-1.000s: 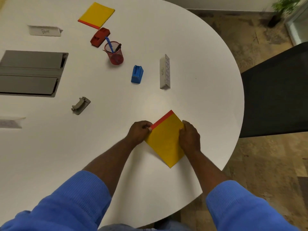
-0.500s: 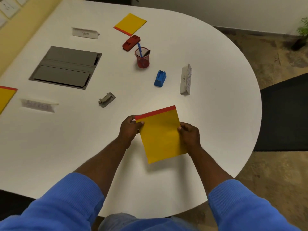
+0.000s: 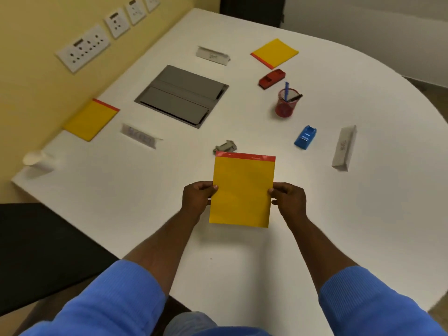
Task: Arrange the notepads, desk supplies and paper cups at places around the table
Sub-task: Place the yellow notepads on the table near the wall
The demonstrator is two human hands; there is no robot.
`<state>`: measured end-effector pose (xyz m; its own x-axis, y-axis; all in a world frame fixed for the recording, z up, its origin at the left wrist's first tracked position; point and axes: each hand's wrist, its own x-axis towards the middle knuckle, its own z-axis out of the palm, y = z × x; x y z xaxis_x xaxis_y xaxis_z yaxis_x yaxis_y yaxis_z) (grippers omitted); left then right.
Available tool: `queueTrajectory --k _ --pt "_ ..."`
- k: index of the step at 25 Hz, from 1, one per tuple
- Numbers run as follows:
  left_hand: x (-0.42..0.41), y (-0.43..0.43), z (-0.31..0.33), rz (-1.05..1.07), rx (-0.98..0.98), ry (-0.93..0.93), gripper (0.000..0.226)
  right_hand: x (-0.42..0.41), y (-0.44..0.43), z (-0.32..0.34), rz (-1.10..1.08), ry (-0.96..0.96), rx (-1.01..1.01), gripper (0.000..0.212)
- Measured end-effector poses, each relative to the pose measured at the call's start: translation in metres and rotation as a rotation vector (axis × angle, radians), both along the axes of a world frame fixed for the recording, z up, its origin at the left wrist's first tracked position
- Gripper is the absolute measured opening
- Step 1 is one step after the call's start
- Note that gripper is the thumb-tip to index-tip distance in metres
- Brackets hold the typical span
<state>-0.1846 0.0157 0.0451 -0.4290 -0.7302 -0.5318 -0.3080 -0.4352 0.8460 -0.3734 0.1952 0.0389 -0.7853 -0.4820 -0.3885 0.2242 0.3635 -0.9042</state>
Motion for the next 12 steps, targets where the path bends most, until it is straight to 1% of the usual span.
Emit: queueTrajectory --k 5,12 --pt "0.044 -0.067 0.002 0.132 -0.052 -0.016 0.027 0.041 -0.075 0.001 0.019 -0.073 -0.003 0.016" --pt "0.109 -0.17 -0.012 0.229 -0.208 -0.121 0.029 0.099 -0.195 -0.003 0.121 -0.075 -0.027 0.01"
